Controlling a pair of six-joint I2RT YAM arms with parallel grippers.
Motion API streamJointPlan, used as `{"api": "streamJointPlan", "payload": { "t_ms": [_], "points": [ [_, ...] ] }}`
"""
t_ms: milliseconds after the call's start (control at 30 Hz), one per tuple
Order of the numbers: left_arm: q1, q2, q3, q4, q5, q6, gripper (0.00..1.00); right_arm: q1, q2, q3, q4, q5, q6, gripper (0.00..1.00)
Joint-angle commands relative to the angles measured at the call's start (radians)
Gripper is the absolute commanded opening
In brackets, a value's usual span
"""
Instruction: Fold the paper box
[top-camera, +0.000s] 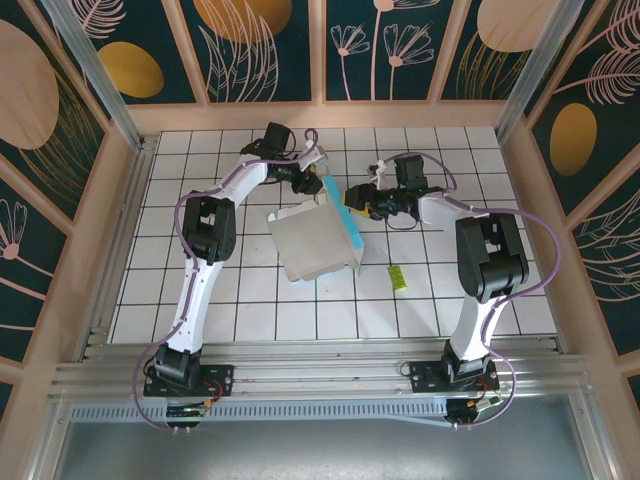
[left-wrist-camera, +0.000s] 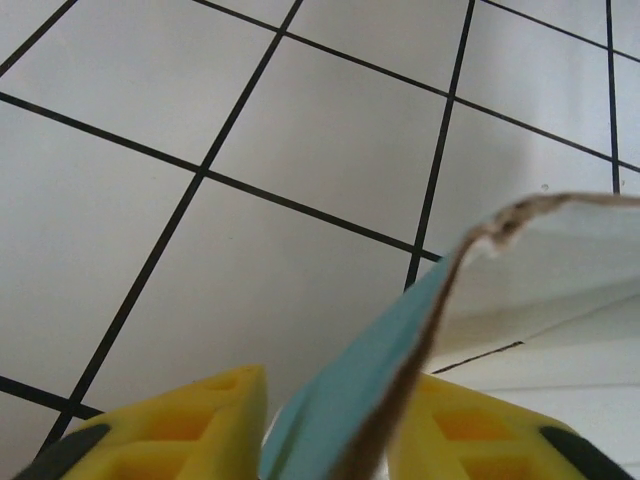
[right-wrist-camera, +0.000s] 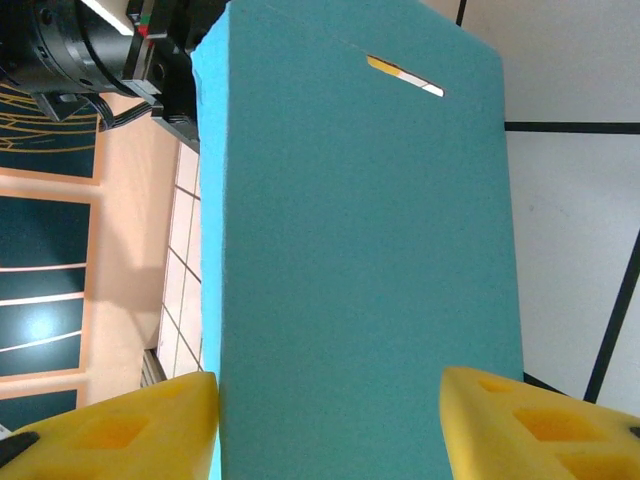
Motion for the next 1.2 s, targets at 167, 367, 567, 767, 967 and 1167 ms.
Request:
{"api": "streamJointPlan", "payload": {
  "t_ms": [167, 367, 567, 767, 967, 1167],
  "points": [
    [0.001, -0.017, -0.010, 0.030, 0.060, -0.031, 0.19, 0.001, -0.014, 0.025, -0.065, 0.073, -0.016, 0.61],
    [-0.001, -0.034, -0.032, 0.035, 0.049, -0.077, 0.00, 0.005, -0.084, 0.024, -0.070, 0.129, -0.017, 0.67],
    [-0.010, -0.067, -0.079, 0.026, 0.005, -0.065, 0.00, 0.013, -0.183, 0.055, -0.117, 0.283, -0.075, 0.72],
    [-0.020, -0.074, -0.085, 0.024, -0.012, -0.068, 0.00, 0.055, -0.307, 0.029, -0.127, 0.532, -0.278, 0.76],
    [-0.032, -0.073, -0.080, 0.028, -0.043, -0.094, 0.00, 0.171, -0.286, 0.130, -0.286, 0.672, -0.510, 0.78],
    [-0.032, -0.073, -0.082, 0.029, -0.068, -0.121, 0.00, 0.297, -0.211, 0.187, -0.379, 0.893, -0.570, 0.76]
  ]
}}
